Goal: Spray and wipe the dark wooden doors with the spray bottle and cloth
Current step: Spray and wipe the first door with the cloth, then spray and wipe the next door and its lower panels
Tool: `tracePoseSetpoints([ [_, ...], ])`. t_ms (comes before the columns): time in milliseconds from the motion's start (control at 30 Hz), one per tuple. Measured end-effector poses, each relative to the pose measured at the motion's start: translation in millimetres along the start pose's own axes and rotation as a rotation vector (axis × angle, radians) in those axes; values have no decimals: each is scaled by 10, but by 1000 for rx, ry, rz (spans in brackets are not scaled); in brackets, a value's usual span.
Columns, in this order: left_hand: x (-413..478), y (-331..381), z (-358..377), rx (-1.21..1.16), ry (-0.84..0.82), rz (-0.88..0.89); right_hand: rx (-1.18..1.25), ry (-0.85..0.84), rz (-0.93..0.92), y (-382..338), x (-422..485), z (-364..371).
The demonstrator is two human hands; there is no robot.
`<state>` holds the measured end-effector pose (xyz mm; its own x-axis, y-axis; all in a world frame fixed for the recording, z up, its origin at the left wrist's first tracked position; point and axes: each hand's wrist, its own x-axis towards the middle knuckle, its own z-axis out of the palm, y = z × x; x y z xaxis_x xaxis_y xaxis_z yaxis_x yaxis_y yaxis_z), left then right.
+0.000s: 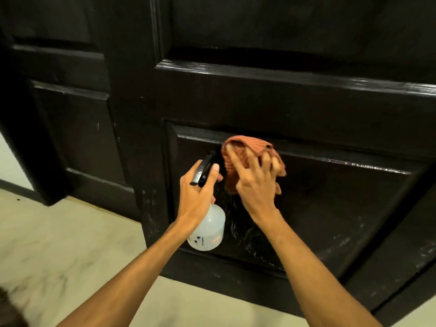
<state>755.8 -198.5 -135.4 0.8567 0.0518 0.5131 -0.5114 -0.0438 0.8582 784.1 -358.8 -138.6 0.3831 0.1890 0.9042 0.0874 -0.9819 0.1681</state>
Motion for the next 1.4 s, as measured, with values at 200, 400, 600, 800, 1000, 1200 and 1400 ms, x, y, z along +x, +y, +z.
tracePoseSetpoints([
  [200, -21, -197, -391, 0, 57, -66, -39, 66, 259, 98, 81, 5],
  [400, -30, -298, -894, 38, 195, -83, -50, -68, -272, -745, 507, 248],
  [600, 50, -489, -1412, 59, 275, -80, -163, -89, -406, -1206, 455, 619],
  [800, 30, -817, -1764, 99, 323, -102, -172, -41, -551, -1506, 685, 767],
  [1000, -67, -1218, -1876, 104, 315, -121, -197, -117, -701, -1912, 338, 1171],
  [1200, -331, -1513, -1931, 69, 214, -206, -123, -38, -667, -1902, 325, 1190],
  [1400, -550, -1782, -1880, 123, 212, -232, -232, -30, -588, -1951, 56, 1216],
])
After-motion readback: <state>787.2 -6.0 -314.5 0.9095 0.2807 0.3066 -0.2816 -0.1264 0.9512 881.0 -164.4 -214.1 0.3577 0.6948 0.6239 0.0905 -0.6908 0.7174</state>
